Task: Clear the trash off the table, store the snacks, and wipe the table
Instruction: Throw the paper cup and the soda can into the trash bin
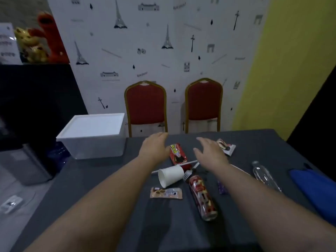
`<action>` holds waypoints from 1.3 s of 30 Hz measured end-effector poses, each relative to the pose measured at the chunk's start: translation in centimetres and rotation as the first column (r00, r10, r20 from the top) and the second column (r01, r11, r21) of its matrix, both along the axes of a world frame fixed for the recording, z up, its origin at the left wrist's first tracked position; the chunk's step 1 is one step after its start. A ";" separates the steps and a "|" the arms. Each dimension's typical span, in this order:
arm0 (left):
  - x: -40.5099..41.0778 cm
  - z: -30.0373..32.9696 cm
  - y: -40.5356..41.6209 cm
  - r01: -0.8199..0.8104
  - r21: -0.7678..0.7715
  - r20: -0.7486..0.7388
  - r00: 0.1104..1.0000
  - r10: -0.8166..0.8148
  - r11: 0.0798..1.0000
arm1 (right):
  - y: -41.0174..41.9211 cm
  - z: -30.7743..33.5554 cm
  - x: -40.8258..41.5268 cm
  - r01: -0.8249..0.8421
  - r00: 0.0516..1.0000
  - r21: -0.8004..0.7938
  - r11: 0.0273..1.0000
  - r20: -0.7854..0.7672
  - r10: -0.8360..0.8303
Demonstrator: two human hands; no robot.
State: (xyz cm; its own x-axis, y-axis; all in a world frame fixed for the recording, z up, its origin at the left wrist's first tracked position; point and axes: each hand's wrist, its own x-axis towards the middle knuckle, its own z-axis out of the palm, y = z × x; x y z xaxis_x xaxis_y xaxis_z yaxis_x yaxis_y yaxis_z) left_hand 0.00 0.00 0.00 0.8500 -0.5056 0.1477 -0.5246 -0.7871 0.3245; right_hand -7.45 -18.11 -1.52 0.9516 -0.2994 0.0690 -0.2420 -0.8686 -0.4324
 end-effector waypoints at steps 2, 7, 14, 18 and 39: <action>-0.2 -1.4 -0.3 -0.005 0.013 -0.063 0.998 0.006 1.000 | -0.2 -1.5 -0.7 0.049 0.998 0.044 0.998 -0.042 -0.047; -1.2 -6.8 -1.8 -0.003 0.106 -0.274 0.961 0.032 0.994 | -0.3 -7.3 -3.0 0.096 0.970 0.097 0.991 -0.233 -0.071; -0.8 -11.9 -4.3 -0.035 0.185 -0.288 0.954 0.088 0.982 | -0.1 -12.4 -4.7 0.102 0.908 0.136 0.985 -0.417 -0.037; -0.1 -13.6 -5.0 -0.050 0.320 -0.181 0.977 0.113 0.946 | -1.1 -12.9 -3.9 0.139 0.898 0.174 0.975 -0.436 -0.050; 0.1 -15.1 -3.2 -0.261 0.160 -0.034 0.962 0.269 0.952 | -1.7 -11.6 2.5 0.256 0.961 0.910 0.327 -0.275 0.013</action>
State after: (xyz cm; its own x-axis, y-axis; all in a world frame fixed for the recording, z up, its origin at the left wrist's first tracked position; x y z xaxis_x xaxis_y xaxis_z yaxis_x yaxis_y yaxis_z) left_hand 0.08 -3.20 -15.07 0.9611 -0.2739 0.0353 -0.2751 -0.9378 0.2119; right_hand -4.98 -19.78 -13.13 0.8452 -0.1511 -0.5126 -0.4988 0.1214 -0.8582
